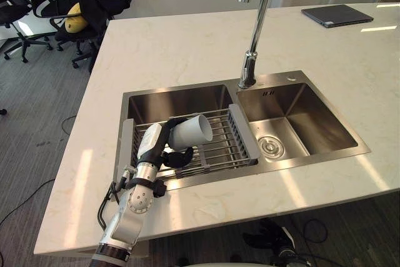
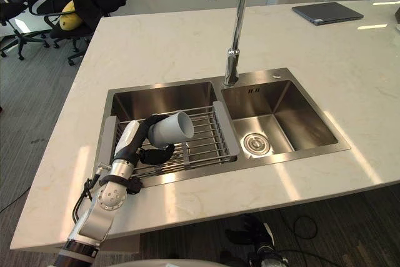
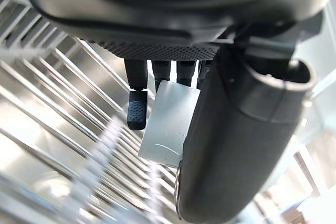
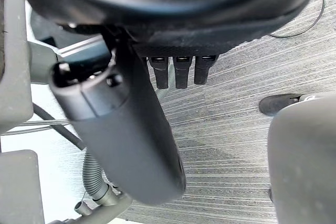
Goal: Walk over to the sink, pick up the cup, carry it to the dishwasher, place the cup inside the dishwasher, then close the dishwasher door
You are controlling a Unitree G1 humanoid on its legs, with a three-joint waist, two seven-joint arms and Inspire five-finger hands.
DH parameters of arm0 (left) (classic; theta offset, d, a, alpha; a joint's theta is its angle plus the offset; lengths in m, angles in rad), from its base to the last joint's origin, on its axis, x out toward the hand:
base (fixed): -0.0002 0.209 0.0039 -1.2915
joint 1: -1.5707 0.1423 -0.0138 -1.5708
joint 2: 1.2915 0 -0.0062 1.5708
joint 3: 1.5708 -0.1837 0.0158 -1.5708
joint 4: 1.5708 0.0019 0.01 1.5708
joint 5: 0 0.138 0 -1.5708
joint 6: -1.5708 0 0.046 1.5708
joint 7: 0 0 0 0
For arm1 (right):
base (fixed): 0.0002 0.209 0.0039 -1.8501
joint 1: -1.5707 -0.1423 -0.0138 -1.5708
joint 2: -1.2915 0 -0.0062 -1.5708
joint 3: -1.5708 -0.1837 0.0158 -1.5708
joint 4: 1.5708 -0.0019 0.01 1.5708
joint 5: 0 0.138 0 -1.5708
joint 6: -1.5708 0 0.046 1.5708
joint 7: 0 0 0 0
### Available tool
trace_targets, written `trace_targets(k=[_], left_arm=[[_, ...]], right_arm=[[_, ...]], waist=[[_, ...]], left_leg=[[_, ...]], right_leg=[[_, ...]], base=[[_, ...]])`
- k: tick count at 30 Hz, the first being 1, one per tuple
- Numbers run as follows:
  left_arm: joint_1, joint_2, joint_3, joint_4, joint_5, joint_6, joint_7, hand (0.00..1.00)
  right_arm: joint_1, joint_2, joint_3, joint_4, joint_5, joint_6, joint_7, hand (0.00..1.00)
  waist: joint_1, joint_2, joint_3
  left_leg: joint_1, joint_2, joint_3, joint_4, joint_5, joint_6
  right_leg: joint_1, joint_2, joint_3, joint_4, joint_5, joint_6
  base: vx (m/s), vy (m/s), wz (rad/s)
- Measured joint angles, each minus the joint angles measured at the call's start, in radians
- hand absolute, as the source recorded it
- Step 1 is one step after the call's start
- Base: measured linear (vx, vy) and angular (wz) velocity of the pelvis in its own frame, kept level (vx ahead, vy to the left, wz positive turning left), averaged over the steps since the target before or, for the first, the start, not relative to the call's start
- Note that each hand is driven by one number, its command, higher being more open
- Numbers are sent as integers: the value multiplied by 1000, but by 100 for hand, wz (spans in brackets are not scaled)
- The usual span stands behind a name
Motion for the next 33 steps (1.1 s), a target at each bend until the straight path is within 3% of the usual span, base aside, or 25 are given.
trace_targets(k=[12, 17, 22, 25, 28, 30, 31, 33], left_arm=[[57, -95, -38, -198, -408, -71, 37, 30], [59, -109, -41, -205, -472, -82, 39, 30], [81, -109, -69, -266, -492, -83, 40, 30], [76, -105, -117, -306, -480, -88, 45, 30], [65, -101, -126, -306, -477, -88, 46, 30], [59, -100, -115, -305, -462, -90, 53, 30], [61, -100, -112, -305, -462, -90, 59, 30], [59, -100, -93, -308, -462, -102, 65, 30]], right_arm=[[22, 7, -42, 0, 12, 0, -22, 90], [22, 11, -43, 2, 31, 0, -28, 90], [9, 22, -36, 1, 31, 0, -29, 90], [-6, 33, -33, -4, 30, 0, -40, 90], [-11, 33, -31, -8, 29, -1, -45, 90], [-19, 33, -26, -9, 29, 2, -50, 90], [-19, 33, -25, -9, 29, 2, -50, 90], [-29, 33, -15, -9, 29, 2, -50, 90]], waist=[[11, 0, 0], [25, 0, 0], [37, -8, 5], [45, -20, 24], [44, -27, 38], [52, -33, 51], [56, -33, 51], [79, -49, 34]], left_leg=[[-9, 3, 1, 16, -7, 3], [-14, 7, 16, 45, -29, 3], [-56, 23, 59, 150, -91, 4], [-121, 44, 81, 272, -146, 11], [-146, 51, 79, 318, -163, 23], [-154, 50, 78, 337, -164, 47], [-155, 49, 73, 343, -161, 45], [-201, 35, 49, 362, -139, 41]], right_leg=[[-20, -3, 11, 46, -23, 3], [-20, 0, 27, 50, -24, 3], [-51, 6, 74, 87, -31, 7], [-132, 16, 94, 216, -58, 25], [-154, 14, 66, 264, -60, 29], [-195, -9, 17, 504, -164, 41], [-190, -16, 5, 576, -186, 52], [-146, -28, 1, 704, -224, 104]], base=[[-25, -7, 0], [2, -8, -10], [-27, 15, -26], [-68, 26, -24], [-134, 26, -2], [-132, 8, 15], [-86, -4, 24], [-75, -53, 29]])
